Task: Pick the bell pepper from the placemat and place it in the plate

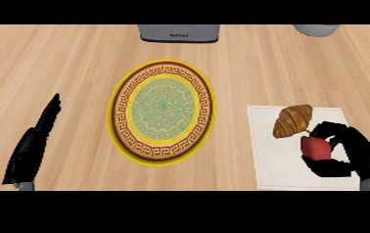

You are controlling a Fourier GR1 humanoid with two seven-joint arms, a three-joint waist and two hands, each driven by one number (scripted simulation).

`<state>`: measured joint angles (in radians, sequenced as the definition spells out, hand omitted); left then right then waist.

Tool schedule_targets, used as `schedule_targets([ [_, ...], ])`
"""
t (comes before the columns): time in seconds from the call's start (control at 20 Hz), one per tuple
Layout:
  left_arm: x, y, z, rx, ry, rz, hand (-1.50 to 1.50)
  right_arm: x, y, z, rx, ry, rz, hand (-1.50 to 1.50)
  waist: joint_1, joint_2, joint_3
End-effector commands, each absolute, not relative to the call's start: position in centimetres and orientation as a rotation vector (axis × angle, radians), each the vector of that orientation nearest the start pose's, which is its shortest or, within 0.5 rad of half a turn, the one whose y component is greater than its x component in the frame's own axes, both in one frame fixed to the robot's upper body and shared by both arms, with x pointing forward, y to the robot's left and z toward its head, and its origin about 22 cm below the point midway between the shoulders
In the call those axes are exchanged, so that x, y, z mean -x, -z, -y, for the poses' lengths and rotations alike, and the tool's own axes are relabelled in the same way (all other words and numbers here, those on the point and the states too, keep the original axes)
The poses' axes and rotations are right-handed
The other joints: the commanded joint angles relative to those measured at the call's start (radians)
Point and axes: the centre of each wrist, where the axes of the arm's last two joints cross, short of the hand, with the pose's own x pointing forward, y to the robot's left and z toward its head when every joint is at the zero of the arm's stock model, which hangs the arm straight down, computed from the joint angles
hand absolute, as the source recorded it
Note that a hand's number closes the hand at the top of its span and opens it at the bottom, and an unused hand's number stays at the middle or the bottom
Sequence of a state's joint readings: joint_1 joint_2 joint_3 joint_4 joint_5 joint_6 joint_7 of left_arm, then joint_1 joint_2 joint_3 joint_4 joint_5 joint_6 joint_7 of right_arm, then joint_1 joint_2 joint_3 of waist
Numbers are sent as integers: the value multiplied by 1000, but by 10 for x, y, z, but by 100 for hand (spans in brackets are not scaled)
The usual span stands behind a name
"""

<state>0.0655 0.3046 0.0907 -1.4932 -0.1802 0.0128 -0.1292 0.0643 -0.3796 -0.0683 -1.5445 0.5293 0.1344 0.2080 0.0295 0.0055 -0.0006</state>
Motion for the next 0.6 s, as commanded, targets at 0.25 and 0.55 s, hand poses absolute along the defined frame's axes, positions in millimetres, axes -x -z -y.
schedule_targets([
  [0.25,-244,-5,-294,-325,420,1618,0,-320,-98,319,660,-1336,1214,150,165,41,3],
  [0.55,-253,-11,-304,-375,392,1585,0,-377,-125,312,743,-1313,1467,150,111,34,6],
])
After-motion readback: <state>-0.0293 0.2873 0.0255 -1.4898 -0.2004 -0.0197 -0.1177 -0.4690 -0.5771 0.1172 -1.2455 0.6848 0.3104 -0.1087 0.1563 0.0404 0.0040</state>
